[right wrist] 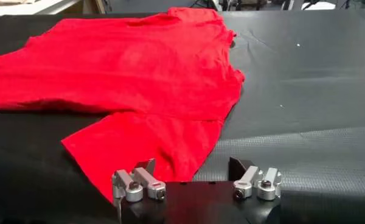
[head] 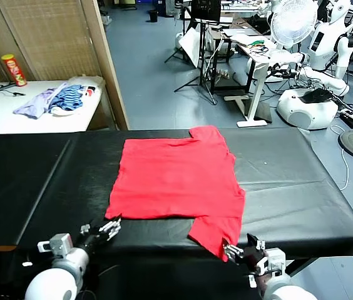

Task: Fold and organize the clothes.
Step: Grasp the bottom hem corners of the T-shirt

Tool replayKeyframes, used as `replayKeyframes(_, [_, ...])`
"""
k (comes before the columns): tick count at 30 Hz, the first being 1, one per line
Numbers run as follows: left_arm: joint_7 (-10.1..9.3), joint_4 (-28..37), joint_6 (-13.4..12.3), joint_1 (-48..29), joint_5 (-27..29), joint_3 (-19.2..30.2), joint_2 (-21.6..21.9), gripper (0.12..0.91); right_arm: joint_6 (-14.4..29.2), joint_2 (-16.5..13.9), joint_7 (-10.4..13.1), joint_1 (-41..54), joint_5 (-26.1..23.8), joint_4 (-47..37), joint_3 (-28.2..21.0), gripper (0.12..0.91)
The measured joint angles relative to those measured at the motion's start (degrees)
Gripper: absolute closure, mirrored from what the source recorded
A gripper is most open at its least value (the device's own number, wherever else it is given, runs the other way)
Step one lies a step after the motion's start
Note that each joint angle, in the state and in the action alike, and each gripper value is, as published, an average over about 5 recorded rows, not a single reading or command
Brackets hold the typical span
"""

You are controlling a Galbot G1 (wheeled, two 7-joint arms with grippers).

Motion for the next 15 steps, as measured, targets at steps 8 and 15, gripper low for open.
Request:
replayKeyframes(8, [-0.45,1.82,0.20,-0.67,0.09,0.02,0.06,0.471,0.03,0.16,0.00,-0.39,-0.44,0.12,-0.47,0.899])
replayKeyframes(15, [-0.73,2.04,-0.05,-0.16,-0.92,0.06,-0.13,0.835,-1.16,-0.12,0.22,-2.11,-0.53,2.25,0.30,0.903])
